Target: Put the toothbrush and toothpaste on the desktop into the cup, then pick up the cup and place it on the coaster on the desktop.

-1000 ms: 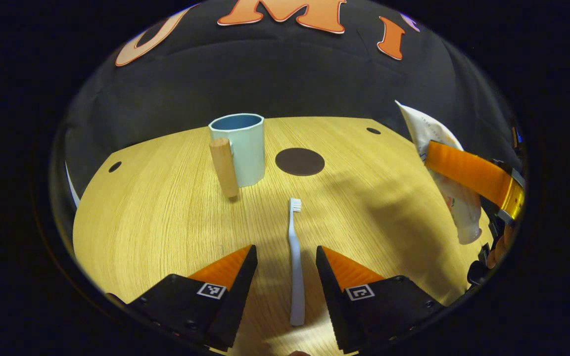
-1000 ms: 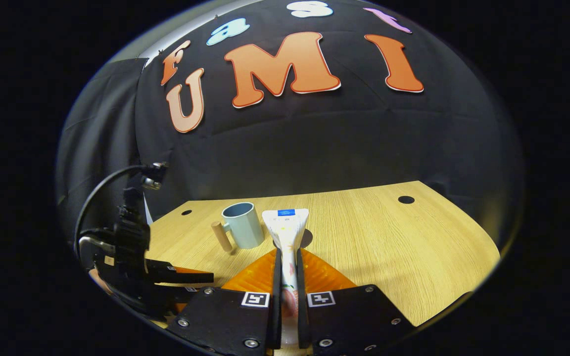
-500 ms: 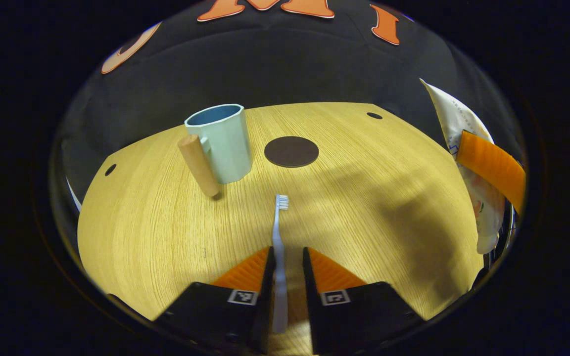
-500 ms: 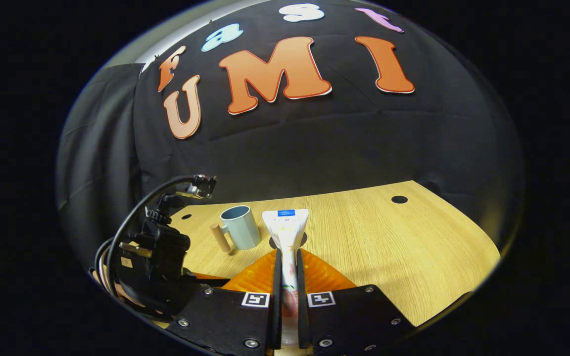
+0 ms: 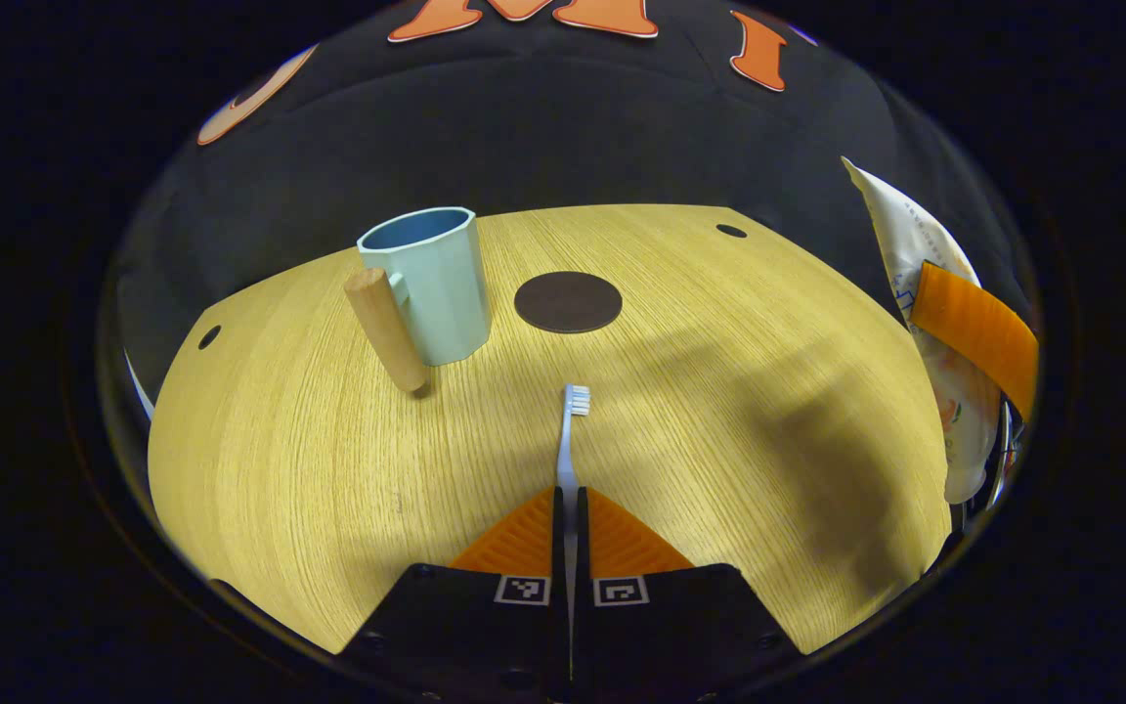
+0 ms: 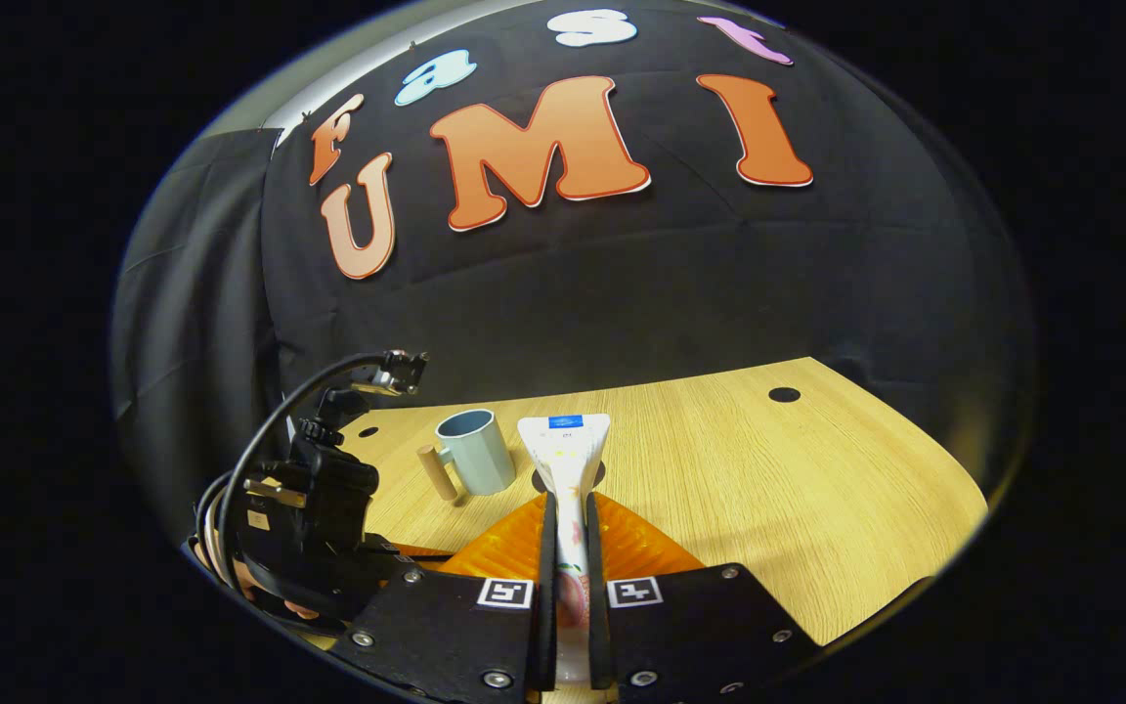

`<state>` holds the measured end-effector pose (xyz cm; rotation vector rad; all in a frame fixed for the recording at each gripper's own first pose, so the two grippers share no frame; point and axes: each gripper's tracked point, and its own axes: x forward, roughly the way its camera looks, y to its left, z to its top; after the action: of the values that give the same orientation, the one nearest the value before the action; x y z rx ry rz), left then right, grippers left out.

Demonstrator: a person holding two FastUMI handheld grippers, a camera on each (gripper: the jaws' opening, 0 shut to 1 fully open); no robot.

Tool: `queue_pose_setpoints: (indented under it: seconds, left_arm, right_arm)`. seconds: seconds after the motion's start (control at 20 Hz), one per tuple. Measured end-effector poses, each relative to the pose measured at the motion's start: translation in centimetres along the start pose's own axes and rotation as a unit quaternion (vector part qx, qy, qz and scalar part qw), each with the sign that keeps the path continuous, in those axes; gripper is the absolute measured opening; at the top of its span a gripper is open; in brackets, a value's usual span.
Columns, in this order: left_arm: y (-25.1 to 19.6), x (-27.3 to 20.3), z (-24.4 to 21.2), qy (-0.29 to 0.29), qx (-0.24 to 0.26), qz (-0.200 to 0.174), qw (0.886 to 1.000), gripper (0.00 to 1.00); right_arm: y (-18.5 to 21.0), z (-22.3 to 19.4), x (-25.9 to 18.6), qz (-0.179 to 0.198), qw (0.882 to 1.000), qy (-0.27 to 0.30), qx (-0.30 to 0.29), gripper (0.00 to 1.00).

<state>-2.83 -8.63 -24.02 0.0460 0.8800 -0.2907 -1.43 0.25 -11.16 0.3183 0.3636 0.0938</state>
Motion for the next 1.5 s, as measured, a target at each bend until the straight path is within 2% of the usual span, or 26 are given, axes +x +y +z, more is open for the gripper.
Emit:
queue_pose_setpoints:
  seconds: [0.2,0.45,1.0,1.2,1.5]
  left_arm:
    - [1.0,-1.2,2.3,-0.055,0.014,0.010,0.998,0.01]
    - [1.9,-3.8,5.2,-0.133,0.021,0.024,0.991,0.01]
    - [4.1,-8.8,10.2,-0.273,0.005,0.026,0.962,0.01]
    - [4.6,-9.7,11.2,-0.306,-0.006,0.008,0.952,0.01]
    - [5.0,-10.2,12.8,-0.346,-0.019,0.005,0.938,0.01]
  right_arm:
    - [0.0,0.2,0.0,-0.003,1.000,-0.004,0.000,0.13]
    - [0.1,0.5,0.2,-0.006,1.000,-0.010,-0.002,0.13]
    - [3.2,4.9,3.2,0.012,0.999,-0.041,-0.017,0.13]
    - [4.6,6.8,4.7,0.025,0.997,-0.064,-0.025,0.13]
    - [5.2,7.9,7.3,0.030,0.996,-0.073,-0.029,0.13]
